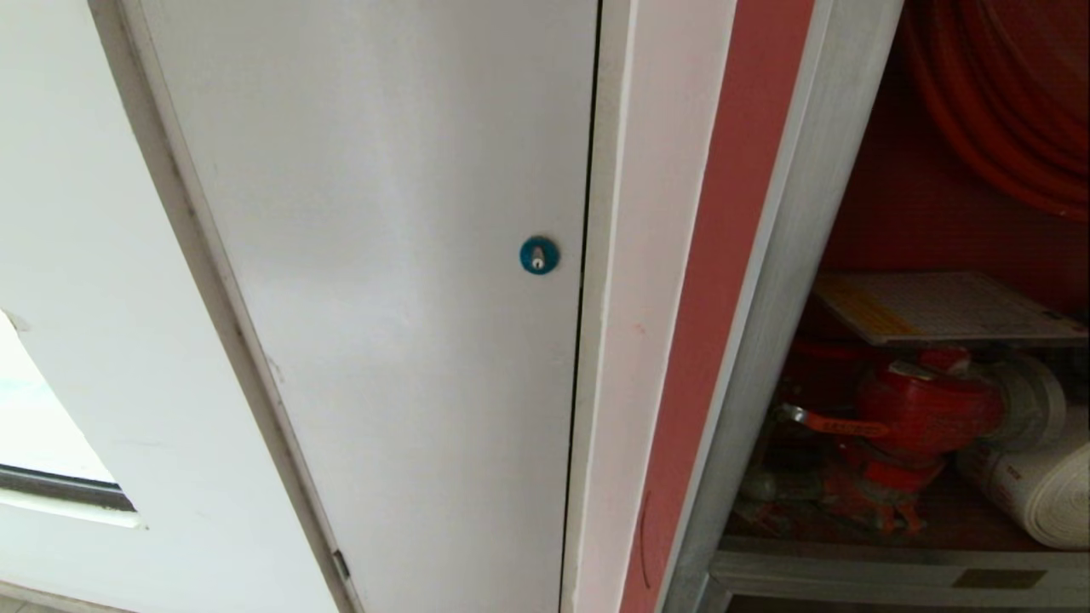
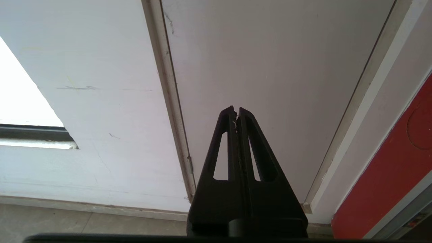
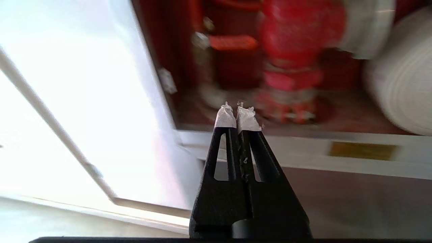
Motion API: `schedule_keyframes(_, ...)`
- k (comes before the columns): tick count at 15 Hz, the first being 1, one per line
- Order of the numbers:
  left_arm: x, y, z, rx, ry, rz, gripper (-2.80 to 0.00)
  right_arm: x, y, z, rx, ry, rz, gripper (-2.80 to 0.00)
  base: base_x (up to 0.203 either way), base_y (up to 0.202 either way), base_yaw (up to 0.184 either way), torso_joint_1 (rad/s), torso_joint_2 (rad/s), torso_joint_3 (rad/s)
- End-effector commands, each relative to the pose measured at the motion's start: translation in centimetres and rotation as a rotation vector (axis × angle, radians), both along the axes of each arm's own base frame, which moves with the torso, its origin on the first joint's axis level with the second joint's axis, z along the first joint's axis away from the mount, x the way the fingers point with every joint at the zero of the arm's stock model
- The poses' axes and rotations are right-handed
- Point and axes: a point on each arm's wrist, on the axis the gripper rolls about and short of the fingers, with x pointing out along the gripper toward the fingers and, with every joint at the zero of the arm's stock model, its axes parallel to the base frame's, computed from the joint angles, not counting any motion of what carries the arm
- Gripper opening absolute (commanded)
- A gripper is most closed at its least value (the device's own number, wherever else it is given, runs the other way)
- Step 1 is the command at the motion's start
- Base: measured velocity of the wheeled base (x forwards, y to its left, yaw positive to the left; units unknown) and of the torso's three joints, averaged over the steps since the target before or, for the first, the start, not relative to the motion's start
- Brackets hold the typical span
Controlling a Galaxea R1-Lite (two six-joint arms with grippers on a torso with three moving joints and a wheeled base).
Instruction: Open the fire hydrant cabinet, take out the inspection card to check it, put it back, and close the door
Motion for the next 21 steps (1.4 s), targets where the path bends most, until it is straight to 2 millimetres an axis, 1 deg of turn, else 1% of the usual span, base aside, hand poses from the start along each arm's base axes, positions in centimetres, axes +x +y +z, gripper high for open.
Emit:
schedule_keyframes(1, 0.0, 0.0, 0.0, 0.000, 0.002, 0.000, -2.80, 0.5, 0.0, 1.0, 0.023, 0.030, 0.009, -2.80, 0.000, 0.000, 0.000, 0.000, 0.00, 0.000)
schedule_keyframes(5, 0.0, 0.0, 0.0, 0.000, 0.001, 0.000, -2.80, 1.2, 0.1, 2.2, 0.098, 0.074, 0.050, -2.80, 0.000, 0.000, 0.000, 0.000, 0.00, 0.000)
schedule_keyframes(8, 0.0, 0.0, 0.0, 0.000, 0.002, 0.000, -2.80, 2.4, 0.2, 4.1, 0.210, 0.110, 0.081, -2.80, 0.000, 0.000, 0.000, 0.000, 0.00, 0.000)
schedule_keyframes(11, 0.0, 0.0, 0.0, 0.000, 0.001, 0.000, -2.80, 4.0, 0.2, 6.1, 0.355, 0.171, 0.087, -2.80, 0.000, 0.000, 0.000, 0.000, 0.00, 0.000)
schedule_keyframes(15, 0.0, 0.0, 0.0, 0.000, 0.002, 0.000, -2.80, 7.3, 0.3, 8.9, 0.576, 0.297, 0.109, -2.80, 0.000, 0.000, 0.000, 0.000, 0.00, 0.000)
schedule_keyframes(17, 0.0, 0.0, 0.0, 0.000, 0.001, 0.000, -2.80, 9.1, 0.5, 10.3, 0.710, 0.369, 0.152, -2.80, 0.000, 0.000, 0.000, 0.000, 0.00, 0.000)
schedule_keyframes(18, 0.0, 0.0, 0.0, 0.000, 0.001, 0.000, -2.80, 9.9, 0.5, 10.5, 0.757, 0.397, 0.153, -2.80, 0.000, 0.000, 0.000, 0.000, 0.00, 0.000)
schedule_keyframes(21, 0.0, 0.0, 0.0, 0.000, 0.001, 0.000, -2.80, 13.3, 0.5, 10.6, 0.888, 0.479, 0.109, -2.80, 0.000, 0.000, 0.000, 0.000, 0.00, 0.000)
